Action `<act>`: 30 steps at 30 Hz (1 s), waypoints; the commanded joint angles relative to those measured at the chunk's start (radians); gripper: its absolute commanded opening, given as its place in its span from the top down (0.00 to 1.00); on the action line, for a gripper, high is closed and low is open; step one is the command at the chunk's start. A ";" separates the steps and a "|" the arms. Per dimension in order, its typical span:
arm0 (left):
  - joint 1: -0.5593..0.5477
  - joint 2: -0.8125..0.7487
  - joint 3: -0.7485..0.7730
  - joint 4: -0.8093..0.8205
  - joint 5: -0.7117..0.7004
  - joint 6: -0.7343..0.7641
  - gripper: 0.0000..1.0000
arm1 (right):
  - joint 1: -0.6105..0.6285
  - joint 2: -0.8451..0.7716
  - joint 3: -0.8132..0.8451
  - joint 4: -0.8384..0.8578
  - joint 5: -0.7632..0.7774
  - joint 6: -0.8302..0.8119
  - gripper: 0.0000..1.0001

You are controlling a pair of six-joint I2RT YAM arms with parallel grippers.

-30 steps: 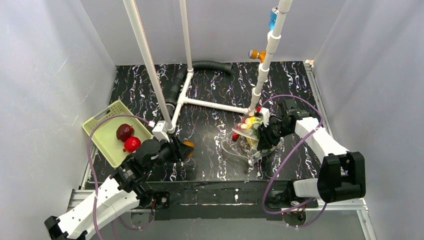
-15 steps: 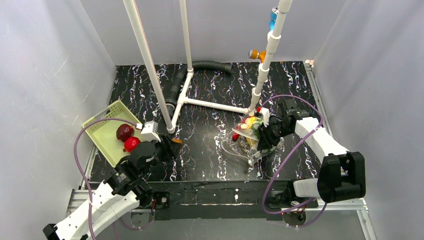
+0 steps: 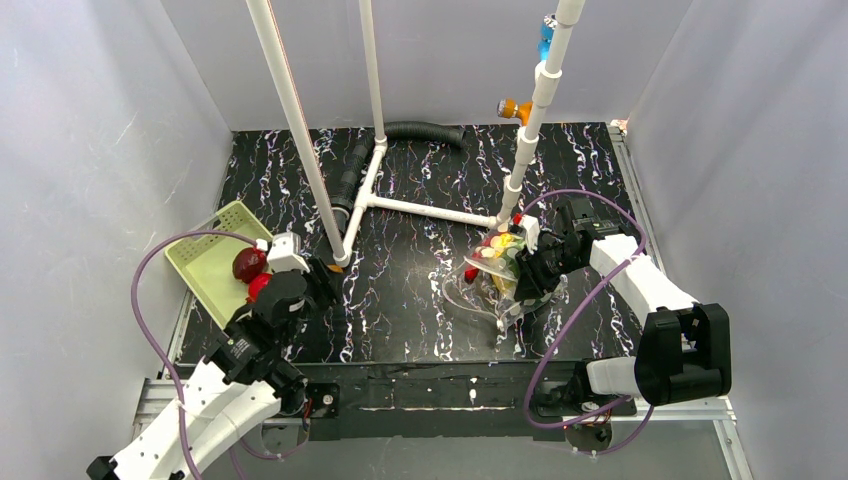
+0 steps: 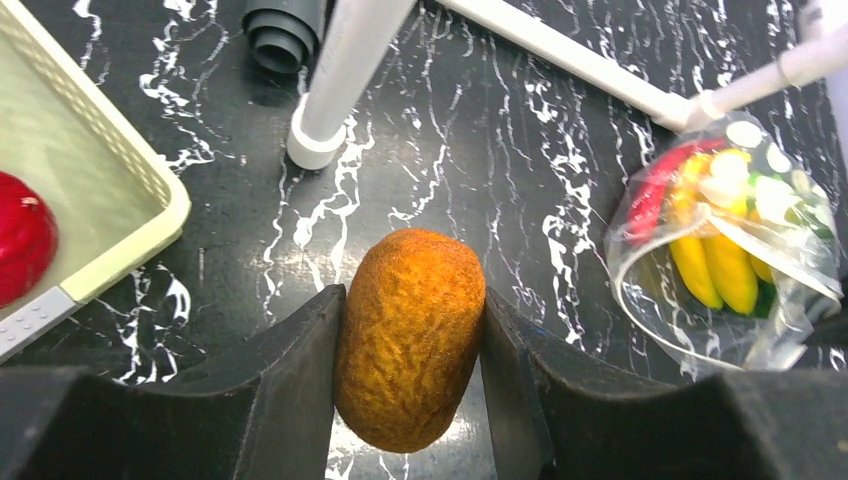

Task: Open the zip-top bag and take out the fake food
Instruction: Place the fake fruit in the bin.

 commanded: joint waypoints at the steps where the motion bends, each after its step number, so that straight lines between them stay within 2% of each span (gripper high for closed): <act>1: 0.066 0.030 0.033 -0.002 -0.007 0.033 1.00 | 0.004 -0.006 0.032 -0.012 -0.014 -0.017 0.65; 22: 0.592 0.203 0.099 0.076 0.341 0.103 1.00 | 0.005 -0.001 0.033 -0.016 -0.015 -0.018 0.65; 27: 0.671 0.231 0.091 0.089 0.355 0.126 1.00 | 0.005 -0.001 0.034 -0.016 -0.014 -0.018 0.65; 30: 0.681 0.252 0.094 0.088 0.327 0.149 1.00 | 0.005 0.003 0.035 -0.017 -0.015 -0.019 0.65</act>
